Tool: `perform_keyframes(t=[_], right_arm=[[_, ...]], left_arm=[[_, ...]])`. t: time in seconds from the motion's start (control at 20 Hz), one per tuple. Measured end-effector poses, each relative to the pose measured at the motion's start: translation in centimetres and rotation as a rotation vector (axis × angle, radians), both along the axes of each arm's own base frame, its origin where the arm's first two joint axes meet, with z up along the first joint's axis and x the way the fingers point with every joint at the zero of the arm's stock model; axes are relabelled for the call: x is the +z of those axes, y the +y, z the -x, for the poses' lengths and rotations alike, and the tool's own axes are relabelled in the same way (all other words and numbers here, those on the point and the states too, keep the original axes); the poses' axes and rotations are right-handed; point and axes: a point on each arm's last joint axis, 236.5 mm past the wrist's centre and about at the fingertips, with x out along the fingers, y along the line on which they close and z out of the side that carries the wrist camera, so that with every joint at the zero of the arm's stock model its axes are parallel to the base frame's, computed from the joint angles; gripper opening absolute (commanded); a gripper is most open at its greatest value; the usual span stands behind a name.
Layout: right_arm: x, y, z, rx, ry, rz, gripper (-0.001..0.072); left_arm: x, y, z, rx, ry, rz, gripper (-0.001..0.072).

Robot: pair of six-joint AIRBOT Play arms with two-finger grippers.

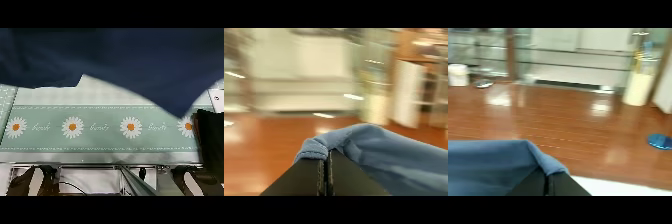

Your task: Fold the shirts.

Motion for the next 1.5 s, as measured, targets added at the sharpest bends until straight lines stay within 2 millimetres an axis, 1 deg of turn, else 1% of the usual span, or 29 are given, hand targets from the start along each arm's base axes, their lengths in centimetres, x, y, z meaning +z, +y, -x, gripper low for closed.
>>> perform_keyframes(t=[0.05, 0.15, 0.2, 0.3, 0.4, 0.5, 0.6, 0.7, 0.8, 0.85, 0.95, 1.0, 1.1, 1.15, 1.2, 1.25, 1.3, 1.4, 1.5], right_arm=[[-0.7, -0.6, 1.3, -0.034, 0.021, 0.007, 0.0022], [-1.7, -1.5, 3.3, -0.080, 0.054, 0.009, 0.0022], [-2.2, -1.8, 3.8, -0.095, 0.072, 0.007, 0.0022], [-3.4, -1.9, 4.3, -0.104, 0.114, 0.002, 0.0022], [-5.3, -1.6, 3.7, -0.085, 0.185, -0.008, 0.0022], [-8.5, -0.9, 2.0, -0.046, 0.295, -0.023, 0.0022], [-12.4, -0.4, -0.5, -0.013, 0.408, -0.046, 0.0022], [-16.4, -0.2, -3.5, 0.005, 0.503, -0.071, 0.0022], [-21.2, -0.3, -7.3, 0.017, 0.606, -0.098, 0.0022], [-23.4, -0.3, -9.2, 0.025, 0.652, -0.109, 0.0022], [-27.8, -0.4, -13.0, 0.041, 0.742, -0.129, 0.0022], [-30.1, -0.4, -15.1, 0.051, 0.784, -0.144, 0.0022], [-34.2, -0.5, -19.2, 0.058, 0.845, -0.177, 0.0022], [-36.2, -0.6, -21.1, 0.056, 0.874, -0.192, 0.0022], [-38.1, -0.7, -23.2, 0.054, 0.898, -0.210, 0.0022], [-39.8, -0.8, -25.3, 0.052, 0.916, -0.229, 0.0022], [-41.3, -0.8, -27.0, 0.052, 0.936, -0.244, 0.0022], [-43.7, -0.8, -30.5, 0.056, 0.954, -0.283, 0.0022], [-45.6, -0.8, -33.1, 0.052, 0.970, -0.317, 0.0022]], left_arm=[[0.2, 0.3, 1.8, 0.046, -0.013, -0.026, 0.0014], [-0.1, 1.0, 4.8, 0.092, -0.015, -0.058, 0.0014], [-0.5, 1.2, 5.8, 0.092, -0.009, -0.066, 0.0014], [-2.6, 1.9, 6.3, 0.085, 0.061, -0.080, 0.0014], [-5.4, 2.9, 5.2, 0.093, 0.156, -0.091, 0.0014], [-9.1, 3.6, 2.9, 0.104, 0.277, -0.098, 0.0014], [-13.4, 4.0, -0.3, 0.110, 0.411, -0.095, 0.0014], [-18.0, 4.0, -4.2, 0.106, 0.534, -0.089, 0.0015], [-22.7, 3.7, -8.1, 0.096, 0.651, -0.075, 0.0015], [-25.1, 3.3, -10.2, 0.085, 0.708, -0.063, 0.0015], [-29.3, 2.6, -14.4, 0.064, 0.786, -0.034, 0.0014], [-31.8, 2.3, -16.4, 0.056, 0.836, -0.019, 0.0015], [-35.5, 1.5, -20.5, 0.039, 0.880, 0.020, 0.0015], [-37.5, 1.3, -22.0, 0.036, 0.914, 0.042, 0.0015], [-39.3, 1.1, -23.9, 0.039, 0.933, 0.067, 0.0015], [-40.6, 0.8, -25.6, 0.041, 0.941, 0.099, 0.0015], [-42.2, 0.7, -27.0, 0.046, 0.958, 0.127, 0.0015], [-44.2, 0.3, -29.8, 0.049, 0.956, 0.175, 0.0015], [-46.0, 0.2, -32.0, 0.053, 0.957, 0.204, 0.0015]])
